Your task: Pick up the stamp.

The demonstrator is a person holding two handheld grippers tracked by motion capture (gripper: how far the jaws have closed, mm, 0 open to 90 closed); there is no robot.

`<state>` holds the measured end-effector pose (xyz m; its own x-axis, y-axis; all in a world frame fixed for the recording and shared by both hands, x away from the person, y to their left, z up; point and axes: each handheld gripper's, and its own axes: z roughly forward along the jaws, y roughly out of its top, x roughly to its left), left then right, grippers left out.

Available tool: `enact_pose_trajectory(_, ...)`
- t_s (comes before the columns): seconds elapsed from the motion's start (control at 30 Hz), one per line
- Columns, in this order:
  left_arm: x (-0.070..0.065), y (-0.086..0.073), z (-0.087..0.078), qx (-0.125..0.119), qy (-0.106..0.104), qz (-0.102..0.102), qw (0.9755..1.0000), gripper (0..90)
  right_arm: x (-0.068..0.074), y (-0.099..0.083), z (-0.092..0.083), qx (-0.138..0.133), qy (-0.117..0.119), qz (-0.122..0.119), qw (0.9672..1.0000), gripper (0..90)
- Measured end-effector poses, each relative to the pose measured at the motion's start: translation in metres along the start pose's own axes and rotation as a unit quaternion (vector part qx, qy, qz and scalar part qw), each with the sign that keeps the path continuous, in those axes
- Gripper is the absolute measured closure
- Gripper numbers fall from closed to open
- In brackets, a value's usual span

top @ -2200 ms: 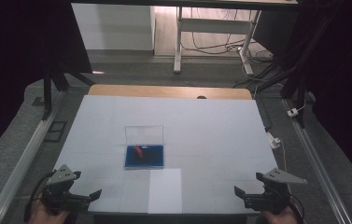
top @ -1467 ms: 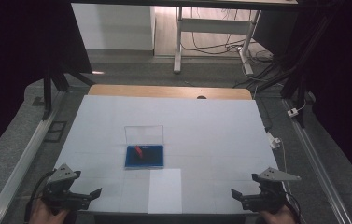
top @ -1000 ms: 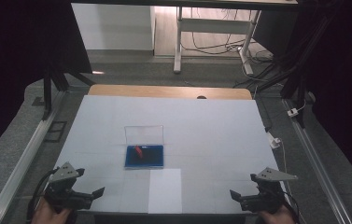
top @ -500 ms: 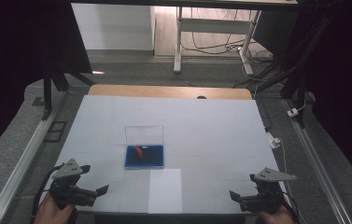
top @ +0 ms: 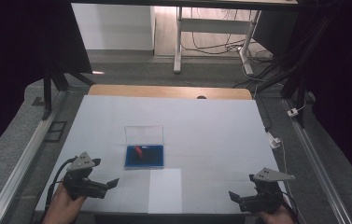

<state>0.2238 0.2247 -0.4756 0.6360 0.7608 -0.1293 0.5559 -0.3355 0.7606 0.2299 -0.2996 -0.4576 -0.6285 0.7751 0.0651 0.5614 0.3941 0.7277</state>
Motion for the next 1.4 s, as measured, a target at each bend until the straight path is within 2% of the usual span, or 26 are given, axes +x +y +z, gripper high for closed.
enact_pose_trajectory(0.13,0.001,0.006,0.009,0.001,0.0,0.004,1.0,0.0,0.0,0.0,0.0,0.001,0.001,0.0,1.0,0.0)
enact_pose_trajectory(0.53,0.003,0.028,0.034,0.032,-0.004,0.026,0.9991,0.0,0.0,0.0,0.001,0.005,0.003,0.0,1.0,0.1)
enact_pose_trajectory(0.67,0.006,0.035,0.041,0.033,-0.01,0.025,0.9991,0.0,0.0,0.0,0.001,0.006,0.005,-0.002,1.0,0.0)
enact_pose_trajectory(0.87,0.01,0.044,0.054,0.039,-0.013,0.035,0.9986,0.0,0.0,0.0,0.001,0.008,0.006,-0.005,0.9999,0.0)
enact_pose_trajectory(1.0,0.012,0.051,0.065,0.046,-0.003,0.049,0.9978,0.0,0.001,0.0,0.002,0.009,0.006,-0.007,0.9999,0.0)
enact_pose_trajectory(1.13,0.014,0.056,0.076,0.048,-0.004,0.056,0.9973,0.0,0.001,0.0,0.002,0.01,0.007,-0.009,0.9999,0.0)
enact_pose_trajectory(1.27,0.015,0.061,0.088,0.059,0.0,0.077,0.9953,0.0,0.001,0.0,0.002,0.011,0.007,-0.011,0.9999,0.0)
enact_pose_trajectory(1.4,0.017,0.065,0.1,0.07,0.002,0.088,0.9937,0.0,0.001,0.001,0.002,0.013,0.007,-0.012,0.9998,0.0)
